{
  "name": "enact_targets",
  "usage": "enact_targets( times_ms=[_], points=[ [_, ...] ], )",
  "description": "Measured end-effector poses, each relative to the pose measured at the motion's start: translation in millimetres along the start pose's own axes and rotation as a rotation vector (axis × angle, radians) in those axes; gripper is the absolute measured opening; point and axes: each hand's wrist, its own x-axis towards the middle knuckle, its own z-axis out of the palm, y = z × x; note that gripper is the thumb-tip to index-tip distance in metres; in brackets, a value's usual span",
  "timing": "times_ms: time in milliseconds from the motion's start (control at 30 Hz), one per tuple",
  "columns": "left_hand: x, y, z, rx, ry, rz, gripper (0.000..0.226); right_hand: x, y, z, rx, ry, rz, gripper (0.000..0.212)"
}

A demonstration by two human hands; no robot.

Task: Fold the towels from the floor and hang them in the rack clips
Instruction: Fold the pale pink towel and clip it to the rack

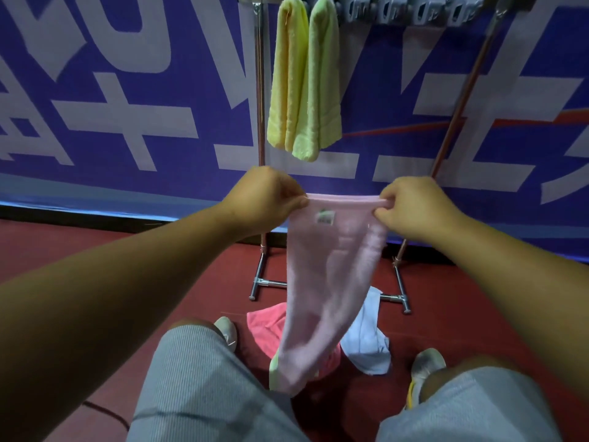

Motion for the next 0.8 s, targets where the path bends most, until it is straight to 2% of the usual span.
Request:
enact_targets(
  times_ms=[67, 200, 400, 533, 667, 800],
  points=[
    [3, -2, -4, -0.060, 0.025, -0.077, 0.016, 5, -1, -12, 0.091, 0.109, 0.025, 0.012],
    [6, -1, -10, -0.032, -0.041, -0.133, 0.017, 12, -9, -29, -0.033, 0.007, -0.071, 0.024],
    [16, 7, -24, -0.129, -0.002, -0.159, 0.016, 16, -8, -40, 0.001, 0.152, -0.016, 0.024],
    [21, 10, -32, -0.221, 0.037, -0.187, 0.014, 14, -6, -47, 0.145, 0.237, 0.061, 0.018],
    [22, 9, -40, -0.281, 0.041, -0.235, 0.014, 13, 1, -59, 0.244, 0.086, 0.156, 0.019],
    [25, 14, -45, -0.360, 0.044, -0.246, 0.011, 13, 3, -69, 0.612, 0.092, 0.271, 0.009]
  ],
)
